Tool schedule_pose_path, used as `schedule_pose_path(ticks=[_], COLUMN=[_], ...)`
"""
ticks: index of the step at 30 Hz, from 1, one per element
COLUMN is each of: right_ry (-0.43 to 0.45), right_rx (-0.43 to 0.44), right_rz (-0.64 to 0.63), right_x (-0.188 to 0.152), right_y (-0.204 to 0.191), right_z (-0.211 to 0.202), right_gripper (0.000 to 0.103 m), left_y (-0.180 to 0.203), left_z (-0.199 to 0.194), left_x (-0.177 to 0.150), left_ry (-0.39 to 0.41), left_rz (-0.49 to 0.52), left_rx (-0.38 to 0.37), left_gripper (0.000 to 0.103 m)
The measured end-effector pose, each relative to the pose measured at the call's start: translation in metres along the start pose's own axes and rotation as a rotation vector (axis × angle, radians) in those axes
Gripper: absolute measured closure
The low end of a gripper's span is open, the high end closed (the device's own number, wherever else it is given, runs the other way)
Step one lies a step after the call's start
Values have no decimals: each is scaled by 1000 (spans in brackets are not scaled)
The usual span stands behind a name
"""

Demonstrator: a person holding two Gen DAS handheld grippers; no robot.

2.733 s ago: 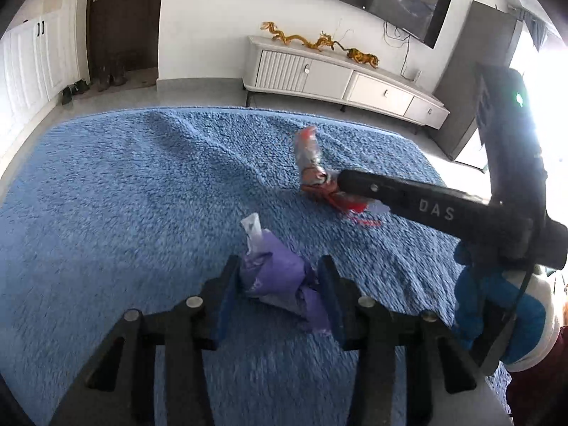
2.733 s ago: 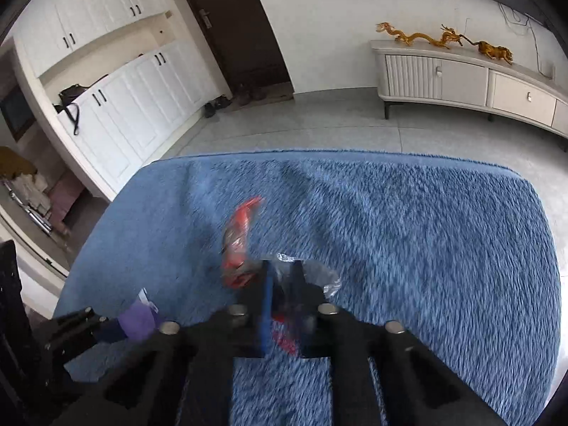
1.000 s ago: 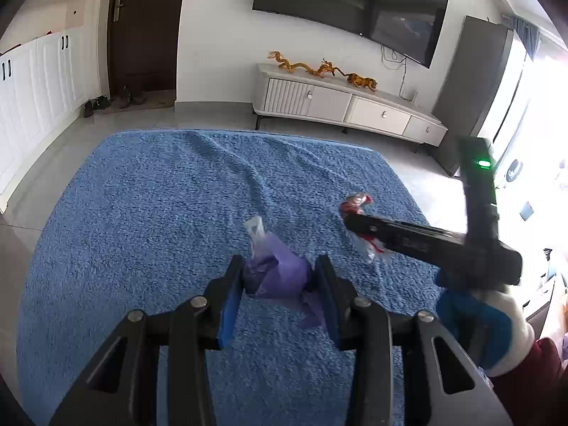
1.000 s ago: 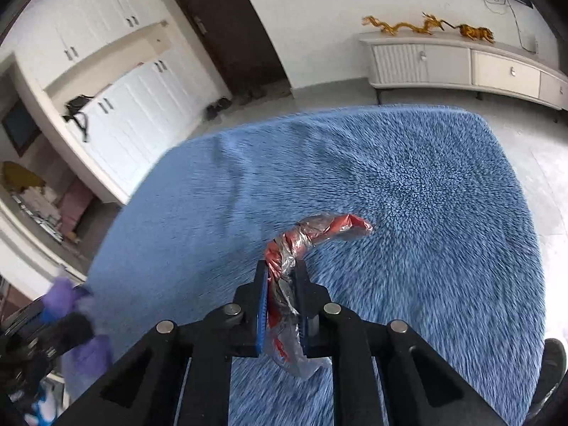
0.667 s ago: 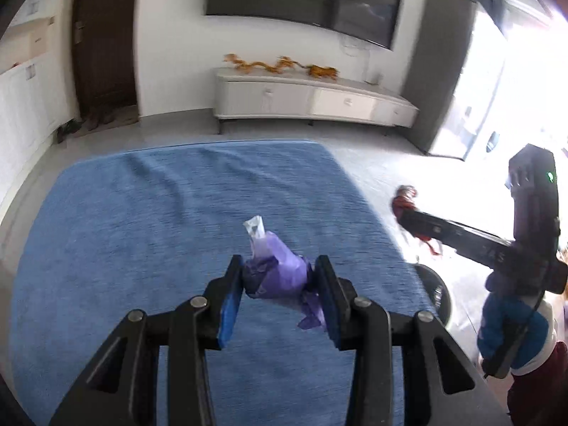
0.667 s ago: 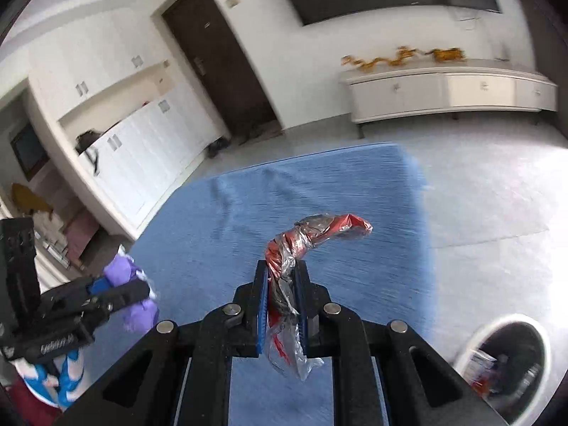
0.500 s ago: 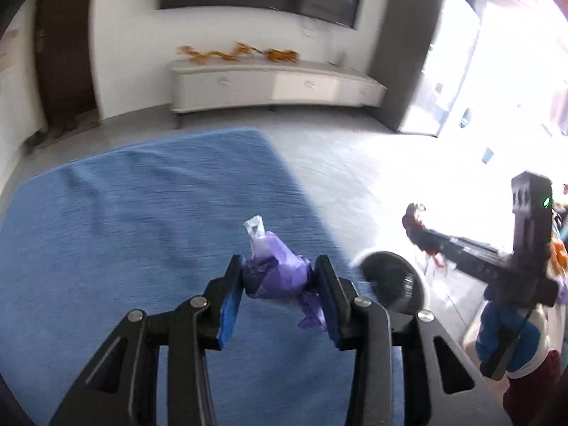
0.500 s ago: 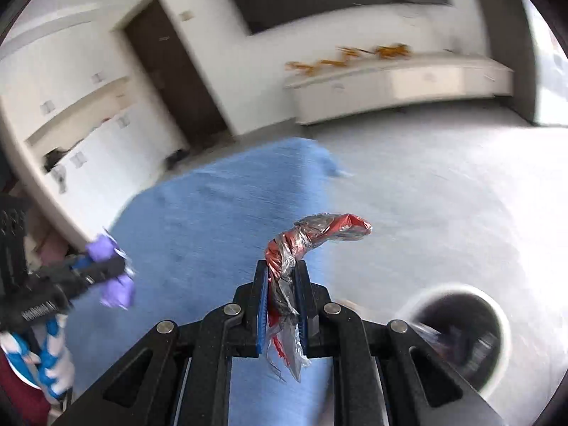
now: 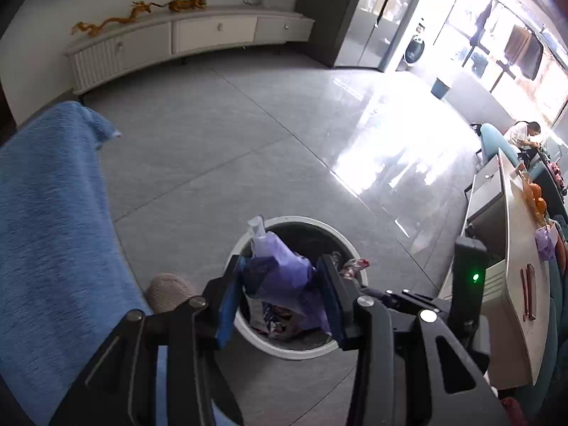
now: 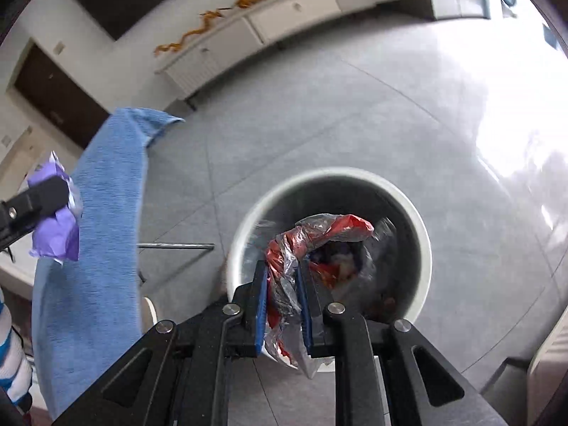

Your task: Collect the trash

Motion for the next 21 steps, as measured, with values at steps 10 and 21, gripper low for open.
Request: schedule_pose_path(ticks=[10,21], right_ry=[16,111], right_rx=[-32,-87], right_rz=[92,-38], right_x=[-6,0], right_y=[48,-11], right_z=[-3,-37], right_gripper=[62,58], left_y=[22,-34], left_z=[33,-49], left_x=[-4,-19], left_ry=[-67,90], left_rz=[13,2], left_rx=[-52,66], left_gripper=[54,54])
Point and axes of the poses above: each gripper's, at about its wrist camera, not at the fingertips, and z roughly the way its jaws point, y to its right, x to its top, the point moved 2 cm from there along z, roughly the way its jaws point, and after that the axes turned 12 degrees about x, right-handed, at the moved point
